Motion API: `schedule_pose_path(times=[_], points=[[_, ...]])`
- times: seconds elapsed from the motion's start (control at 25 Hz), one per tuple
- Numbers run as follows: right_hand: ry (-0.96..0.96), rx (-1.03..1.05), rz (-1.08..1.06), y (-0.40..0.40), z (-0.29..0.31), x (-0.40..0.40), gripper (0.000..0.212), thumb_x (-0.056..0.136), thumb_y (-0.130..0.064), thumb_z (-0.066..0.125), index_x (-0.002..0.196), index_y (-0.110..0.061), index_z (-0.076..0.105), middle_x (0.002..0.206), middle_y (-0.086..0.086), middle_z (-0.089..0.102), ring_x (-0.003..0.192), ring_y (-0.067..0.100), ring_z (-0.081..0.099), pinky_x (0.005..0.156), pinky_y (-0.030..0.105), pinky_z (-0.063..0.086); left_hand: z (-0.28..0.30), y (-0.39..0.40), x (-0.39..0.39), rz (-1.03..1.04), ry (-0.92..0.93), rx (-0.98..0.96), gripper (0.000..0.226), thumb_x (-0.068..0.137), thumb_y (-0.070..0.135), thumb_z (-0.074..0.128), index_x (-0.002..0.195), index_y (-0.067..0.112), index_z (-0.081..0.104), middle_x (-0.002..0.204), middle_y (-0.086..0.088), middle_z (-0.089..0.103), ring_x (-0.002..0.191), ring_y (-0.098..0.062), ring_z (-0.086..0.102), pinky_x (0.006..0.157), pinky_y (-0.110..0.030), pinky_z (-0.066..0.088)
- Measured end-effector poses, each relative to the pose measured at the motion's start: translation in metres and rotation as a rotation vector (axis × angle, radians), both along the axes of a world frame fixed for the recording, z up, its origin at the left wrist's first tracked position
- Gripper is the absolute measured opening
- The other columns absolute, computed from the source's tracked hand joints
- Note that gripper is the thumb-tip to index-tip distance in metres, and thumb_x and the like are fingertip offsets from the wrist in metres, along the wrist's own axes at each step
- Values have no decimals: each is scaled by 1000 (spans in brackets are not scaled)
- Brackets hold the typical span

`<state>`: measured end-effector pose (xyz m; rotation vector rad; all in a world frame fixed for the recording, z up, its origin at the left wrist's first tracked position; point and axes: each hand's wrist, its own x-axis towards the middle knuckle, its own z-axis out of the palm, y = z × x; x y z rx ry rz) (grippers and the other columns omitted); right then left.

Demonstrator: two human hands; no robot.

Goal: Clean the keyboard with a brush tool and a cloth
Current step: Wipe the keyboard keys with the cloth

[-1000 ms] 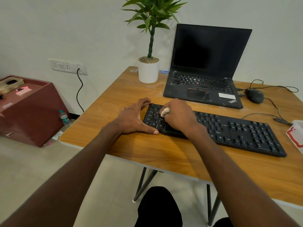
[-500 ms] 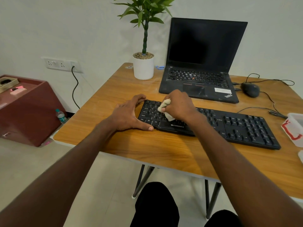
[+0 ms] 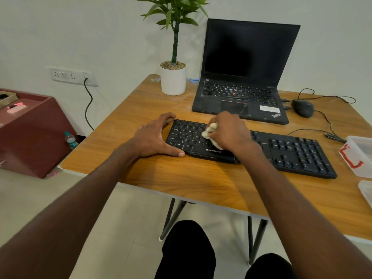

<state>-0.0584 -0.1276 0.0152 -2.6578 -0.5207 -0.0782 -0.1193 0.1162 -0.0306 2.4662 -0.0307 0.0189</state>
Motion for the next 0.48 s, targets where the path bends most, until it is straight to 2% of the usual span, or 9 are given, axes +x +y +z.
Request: schedule_pose_path(times=[0.12,0.2,0.36,0.48], points=[[-13,-151,-145,-25,9,4,30,91,-25,76,119,-18,69,110,10,70,89,27,62,72,35,45,0,0,0,-10,4,4,131,49,81,88,156,44,23,163,16,43,147,-15,41,121,-47,17],[-68,-174,-163,-25,12,5,33,92,-25,76,122,-15,66,114,12,68,96,31,63,73,36,43,1,-1,-1,-9,10,4,132,46,84,85,156,44,23,162,15,43,146,-15,42,121,-48,17],[-45,-22,72,6,11,4,21,86,-18,78,107,-21,77,100,4,75,92,22,69,76,36,57,1,0,0,2,13,-22,138,42,88,84,157,44,22,164,16,41,148,-14,40,126,-53,20],[25,115,66,-1,9,3,16,83,-16,80,96,-26,80,91,-2,76,85,16,70,71,37,60,0,3,1,-6,30,-91,141,40,88,88,157,45,21,164,17,41,149,-11,39,127,-55,25]])
